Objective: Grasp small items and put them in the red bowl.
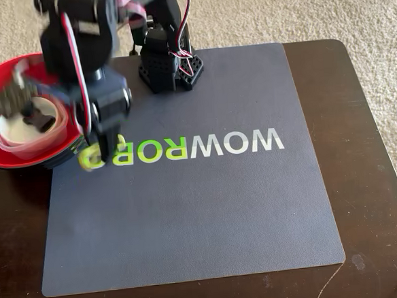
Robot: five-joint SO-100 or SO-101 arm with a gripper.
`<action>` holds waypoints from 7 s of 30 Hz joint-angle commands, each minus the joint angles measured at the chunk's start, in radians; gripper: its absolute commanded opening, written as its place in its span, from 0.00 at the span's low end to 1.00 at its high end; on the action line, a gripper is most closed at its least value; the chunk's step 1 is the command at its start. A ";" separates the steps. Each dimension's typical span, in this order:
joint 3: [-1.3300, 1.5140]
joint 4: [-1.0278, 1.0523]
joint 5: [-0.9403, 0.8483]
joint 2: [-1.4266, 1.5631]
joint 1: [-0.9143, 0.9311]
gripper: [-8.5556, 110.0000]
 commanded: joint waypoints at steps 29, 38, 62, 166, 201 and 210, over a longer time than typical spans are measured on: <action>0.939 -0.299 0.130 0.598 0.933 0.31; 0.690 -0.061 -0.161 0.718 0.402 0.31; 1.376 -0.460 -0.732 1.101 -0.328 0.14; 1.891 -0.549 -0.910 1.609 -0.204 0.08; 1.891 -0.549 -0.910 1.609 -0.204 0.08; 1.891 -0.549 -0.910 1.609 -0.204 0.08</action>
